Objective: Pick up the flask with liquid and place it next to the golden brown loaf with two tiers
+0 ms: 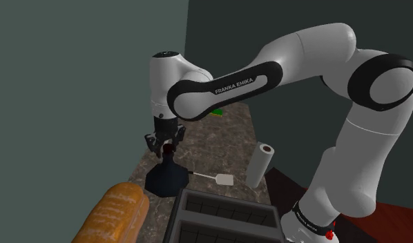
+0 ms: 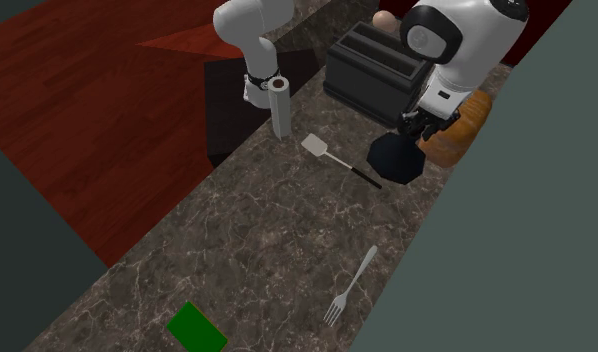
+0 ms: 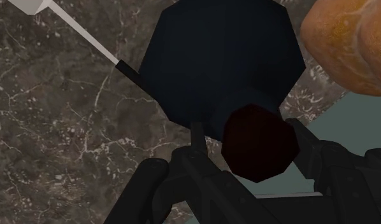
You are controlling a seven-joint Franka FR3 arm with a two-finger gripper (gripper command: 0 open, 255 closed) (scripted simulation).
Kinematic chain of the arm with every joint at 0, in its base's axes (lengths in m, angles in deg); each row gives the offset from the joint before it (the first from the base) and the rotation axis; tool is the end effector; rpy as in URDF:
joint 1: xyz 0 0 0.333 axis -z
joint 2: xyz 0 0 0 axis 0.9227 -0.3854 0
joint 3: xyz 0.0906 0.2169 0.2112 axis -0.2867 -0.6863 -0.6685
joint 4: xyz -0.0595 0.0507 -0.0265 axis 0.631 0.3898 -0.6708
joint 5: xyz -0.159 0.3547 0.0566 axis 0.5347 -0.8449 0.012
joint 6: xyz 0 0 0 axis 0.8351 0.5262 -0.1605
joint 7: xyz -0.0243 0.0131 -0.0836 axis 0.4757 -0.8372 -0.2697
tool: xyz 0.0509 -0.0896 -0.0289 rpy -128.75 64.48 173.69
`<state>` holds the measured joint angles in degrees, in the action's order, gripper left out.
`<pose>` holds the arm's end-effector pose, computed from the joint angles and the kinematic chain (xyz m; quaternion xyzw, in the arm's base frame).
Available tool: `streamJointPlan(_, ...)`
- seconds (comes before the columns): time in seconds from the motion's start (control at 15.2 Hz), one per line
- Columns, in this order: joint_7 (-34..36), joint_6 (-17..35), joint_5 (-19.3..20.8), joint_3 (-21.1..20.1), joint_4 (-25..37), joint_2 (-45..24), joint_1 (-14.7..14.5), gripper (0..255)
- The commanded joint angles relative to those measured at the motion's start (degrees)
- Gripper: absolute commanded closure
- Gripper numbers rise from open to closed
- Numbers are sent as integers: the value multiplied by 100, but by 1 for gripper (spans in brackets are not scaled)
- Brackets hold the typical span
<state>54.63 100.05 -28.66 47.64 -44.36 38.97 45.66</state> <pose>0.4695 0.3600 0.4136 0.9994 -0.0312 -0.0044 0.0171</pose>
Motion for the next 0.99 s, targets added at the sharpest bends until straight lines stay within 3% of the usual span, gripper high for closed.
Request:
streamJointPlan(0.0, 11, 56, 9, -1, -25, -16, -4, 255)
streamJointPlan(0.4, 11, 56, 9, -1, -25, -17, -4, 255)
streamJointPlan(0.46, 11, 55, 9, -1, -24, -16, -4, 0)
streamJointPlan(0.79, 11, 56, 9, -1, -25, -17, -4, 0)
streamJointPlan(0.92, -20, -304, -37, -12, 229, 96, -2, 0)
